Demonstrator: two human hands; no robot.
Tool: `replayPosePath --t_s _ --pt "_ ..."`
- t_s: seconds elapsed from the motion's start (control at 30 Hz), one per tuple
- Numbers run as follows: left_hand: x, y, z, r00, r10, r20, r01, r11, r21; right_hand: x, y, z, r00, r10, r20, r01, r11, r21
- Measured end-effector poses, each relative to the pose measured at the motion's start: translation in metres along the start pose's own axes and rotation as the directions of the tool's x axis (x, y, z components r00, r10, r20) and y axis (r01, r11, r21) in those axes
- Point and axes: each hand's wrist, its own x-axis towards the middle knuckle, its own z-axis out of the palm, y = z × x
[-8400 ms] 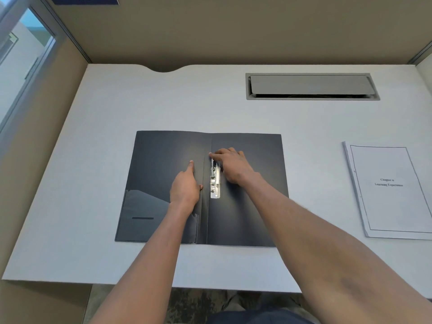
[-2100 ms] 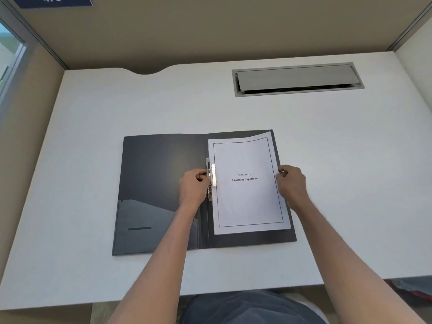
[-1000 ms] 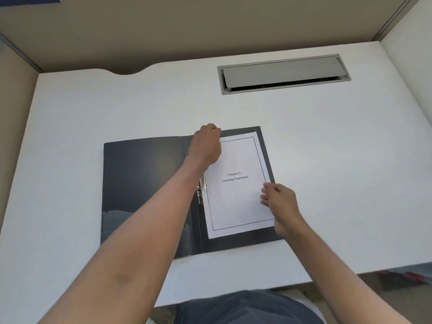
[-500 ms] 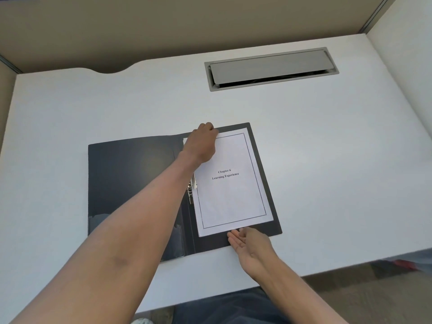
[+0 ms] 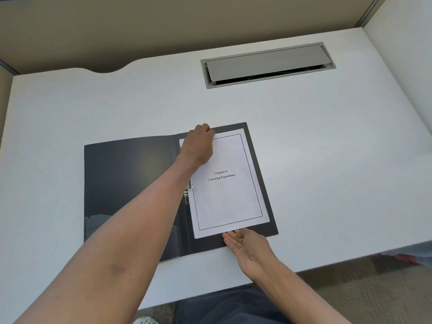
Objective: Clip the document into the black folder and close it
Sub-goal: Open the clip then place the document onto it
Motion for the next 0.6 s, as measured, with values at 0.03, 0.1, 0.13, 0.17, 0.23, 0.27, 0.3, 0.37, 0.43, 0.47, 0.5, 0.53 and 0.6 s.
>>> replayPosePath --t_s 0.03,0.1,0.13,0.17,0.23,0.27,0.3,0.37,0.43,0.47,0.5,0.53,0.6 --pt "0.000 0.000 0.000 1.000 0.002 -0.001 -0.002 1.000 0.006 0.000 0.000 -0.001 1.000 0.004 0.007 -0.004 1.000 0.000" --pt "-0.001 0.001 0.001 1.000 0.009 -0.006 -0.009 1.000 0.019 0.000 -0.001 -0.004 1.000 0.011 0.018 -0.010 1.000 -0.023" --pt "-0.001 0.001 0.002 1.000 0.010 -0.009 -0.010 1.000 0.023 -0.001 0.000 -0.006 1.000 0.016 0.024 -0.015 0.999 -0.050" --pt "-0.002 0.001 0.003 1.000 0.009 -0.013 -0.009 1.000 0.025 -0.003 0.001 -0.009 0.999 0.023 0.025 -0.020 0.995 -0.095" --pt "-0.003 0.001 0.004 1.000 0.004 -0.020 -0.003 1.000 0.023 -0.009 0.002 -0.015 1.000 -0.027 0.000 0.026 0.971 -0.238" --pt "-0.003 0.001 0.005 1.000 0.003 -0.020 -0.002 1.000 0.021 -0.011 -0.001 -0.017 0.993 -0.117 -0.012 0.106 0.937 -0.332" --pt "-0.003 0.000 0.005 1.000 0.004 -0.018 -0.004 1.000 0.021 -0.013 -0.008 -0.018 0.969 -0.246 -0.006 0.220 0.878 -0.426" --pt "-0.002 -0.001 0.004 1.000 0.010 -0.015 -0.010 1.000 0.027 -0.012 -0.035 -0.014 0.838 -0.543 0.056 0.466 0.659 -0.590" --pt "0.000 -0.003 0.001 1.000 0.017 -0.013 -0.017 0.999 0.038 -0.004 -0.070 -0.005 0.629 -0.763 0.151 0.603 0.356 -0.714" --pt "0.001 -0.005 -0.002 1.000 0.020 -0.009 -0.019 0.999 0.042 0.001 -0.085 0.000 0.555 -0.808 0.200 0.616 0.237 -0.751" --pt "0.003 -0.006 -0.004 1.000 0.020 0.005 -0.021 0.999 0.045 0.008 -0.097 0.003 0.522 -0.819 0.237 0.598 0.153 -0.787" --pt "0.004 -0.006 -0.006 0.999 0.021 0.026 -0.022 0.999 0.050 0.015 -0.104 0.006 0.525 -0.810 0.261 0.562 0.100 -0.821" --pt "0.005 -0.006 -0.009 0.997 0.024 0.068 -0.028 0.998 0.062 0.029 -0.109 0.008 0.571 -0.770 0.283 0.490 0.044 -0.871"
